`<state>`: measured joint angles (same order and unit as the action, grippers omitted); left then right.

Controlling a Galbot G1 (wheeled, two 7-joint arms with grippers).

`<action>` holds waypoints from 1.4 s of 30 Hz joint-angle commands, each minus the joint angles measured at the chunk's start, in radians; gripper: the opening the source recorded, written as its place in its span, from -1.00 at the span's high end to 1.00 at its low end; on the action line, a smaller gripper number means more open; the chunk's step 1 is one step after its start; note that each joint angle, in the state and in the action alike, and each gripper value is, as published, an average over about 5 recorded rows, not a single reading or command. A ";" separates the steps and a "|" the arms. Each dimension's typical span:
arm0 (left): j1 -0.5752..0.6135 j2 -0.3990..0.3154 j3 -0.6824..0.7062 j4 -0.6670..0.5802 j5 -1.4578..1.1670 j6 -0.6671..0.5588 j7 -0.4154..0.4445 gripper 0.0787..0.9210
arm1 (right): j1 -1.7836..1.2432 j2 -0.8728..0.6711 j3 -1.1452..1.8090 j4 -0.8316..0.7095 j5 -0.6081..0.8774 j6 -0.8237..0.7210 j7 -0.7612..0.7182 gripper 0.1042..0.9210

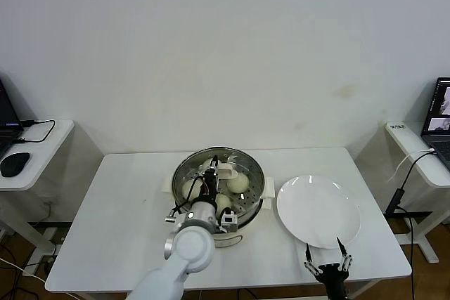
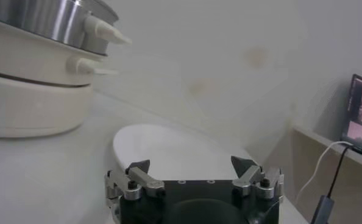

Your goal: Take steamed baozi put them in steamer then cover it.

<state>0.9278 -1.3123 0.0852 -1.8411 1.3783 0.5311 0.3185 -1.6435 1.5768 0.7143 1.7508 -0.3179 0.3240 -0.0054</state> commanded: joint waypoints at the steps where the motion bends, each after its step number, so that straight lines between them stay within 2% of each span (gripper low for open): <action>1: 0.002 -0.014 0.001 0.007 -0.005 0.003 -0.004 0.85 | 0.000 0.000 0.000 -0.001 -0.002 0.001 -0.001 -0.76; 6: 0.011 -0.013 -0.002 -0.006 -0.025 0.005 -0.024 0.80 | -0.001 0.000 -0.002 -0.001 -0.005 0.001 -0.001 -0.76; 16: 0.100 0.043 -0.024 -0.144 -0.092 0.003 -0.072 0.14 | -0.004 0.000 -0.006 0.001 -0.009 0.002 -0.001 -0.76; 23: 0.229 0.130 -0.076 -0.303 -0.285 -0.048 -0.205 -0.33 | -0.012 0.000 -0.003 0.004 -0.011 0.006 0.000 -0.76; 28: 0.359 0.192 -0.170 -0.422 -0.574 -0.099 -0.313 -0.66 | -0.020 0.000 -0.002 0.000 -0.009 0.013 0.004 -0.76; 32: 0.535 0.197 -0.327 -0.459 -0.861 -0.270 -0.469 -0.76 | -0.022 -0.001 0.001 0.009 0.001 0.015 0.003 -0.76; 36: 0.685 0.134 -0.543 -0.378 -1.218 -0.586 -0.600 -0.77 | -0.022 -0.008 0.002 0.020 0.026 0.018 -0.006 -0.76; 39: 0.743 0.067 -0.640 -0.286 -1.386 -0.765 -0.634 -0.77 | -0.020 -0.017 -0.002 0.031 0.044 0.016 -0.015 -0.76; 42: 0.815 0.052 -0.659 -0.262 -1.528 -0.789 -0.637 -0.77 | -0.026 -0.033 -0.013 0.048 0.072 0.006 -0.031 -0.76</action>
<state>1.4110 -1.1895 -0.2540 -2.1737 0.5772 0.1945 -0.1028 -1.6631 1.5621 0.7117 1.7745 -0.2960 0.3397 -0.0158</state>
